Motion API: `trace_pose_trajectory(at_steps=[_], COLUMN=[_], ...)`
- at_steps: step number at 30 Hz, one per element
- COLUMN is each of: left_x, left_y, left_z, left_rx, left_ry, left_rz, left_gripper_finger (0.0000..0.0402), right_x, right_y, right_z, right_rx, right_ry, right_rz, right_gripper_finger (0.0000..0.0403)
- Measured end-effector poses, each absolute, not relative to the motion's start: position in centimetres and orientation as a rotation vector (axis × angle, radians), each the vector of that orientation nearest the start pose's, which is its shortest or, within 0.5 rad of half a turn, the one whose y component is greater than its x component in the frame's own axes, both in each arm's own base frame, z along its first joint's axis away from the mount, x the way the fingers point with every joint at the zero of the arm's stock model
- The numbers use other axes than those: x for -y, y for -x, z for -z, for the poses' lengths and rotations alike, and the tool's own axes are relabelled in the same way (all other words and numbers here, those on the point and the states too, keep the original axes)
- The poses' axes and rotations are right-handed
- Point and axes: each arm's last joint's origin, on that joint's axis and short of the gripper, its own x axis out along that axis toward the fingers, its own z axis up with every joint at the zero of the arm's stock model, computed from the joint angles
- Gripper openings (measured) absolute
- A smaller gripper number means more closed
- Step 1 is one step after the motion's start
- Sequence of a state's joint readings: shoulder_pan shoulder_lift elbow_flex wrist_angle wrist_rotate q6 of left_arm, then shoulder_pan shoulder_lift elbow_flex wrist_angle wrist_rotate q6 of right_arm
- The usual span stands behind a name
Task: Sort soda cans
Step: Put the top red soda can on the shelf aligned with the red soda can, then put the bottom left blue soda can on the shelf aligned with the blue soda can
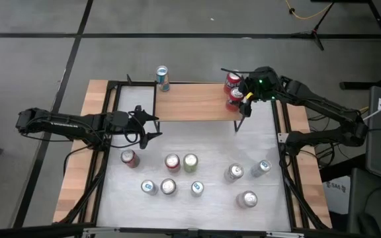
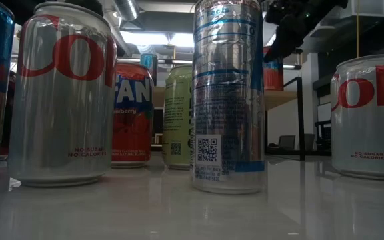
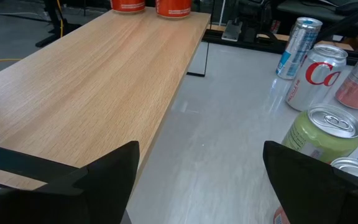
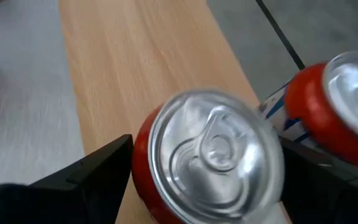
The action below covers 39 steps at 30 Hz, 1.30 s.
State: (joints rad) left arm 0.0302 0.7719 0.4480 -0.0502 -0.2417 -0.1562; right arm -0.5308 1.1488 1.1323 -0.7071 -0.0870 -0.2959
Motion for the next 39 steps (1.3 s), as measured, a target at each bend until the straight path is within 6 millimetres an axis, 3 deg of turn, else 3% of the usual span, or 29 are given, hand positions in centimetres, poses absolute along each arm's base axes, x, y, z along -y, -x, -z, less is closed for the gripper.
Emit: trace_pose_trajectory(at_steps=[15, 21, 29, 39], left_x=[-1.2, -1.2, 0.2, 4.0], left_y=[-17.3, -17.5, -18.5, -21.5], left_z=[-23.6, -24.4, -25.6, -27.8], left_rx=[-0.287, -0.19, -0.069, -0.235], left_ry=[0.189, 0.28, 0.3, 0.259], left_rz=[-0.304, -0.301, -0.17, -0.074], left_gripper_finger=[0.0334, 0.0334, 0.0334, 0.0334], right_x=[10.9, 10.1, 9.4, 6.9], right_y=[-19.3, -18.7, -18.7, -19.7], right_z=[-38.2, -40.3, -40.7, -40.7], right_rx=[-0.666, -0.623, -0.569, -0.566], right_ry=[0.072, 0.038, -0.069, -0.041], right_rz=[0.301, 0.181, 0.0, -0.142], right_gripper_finger=[0.0344, 0.0344, 0.0344, 0.0344])
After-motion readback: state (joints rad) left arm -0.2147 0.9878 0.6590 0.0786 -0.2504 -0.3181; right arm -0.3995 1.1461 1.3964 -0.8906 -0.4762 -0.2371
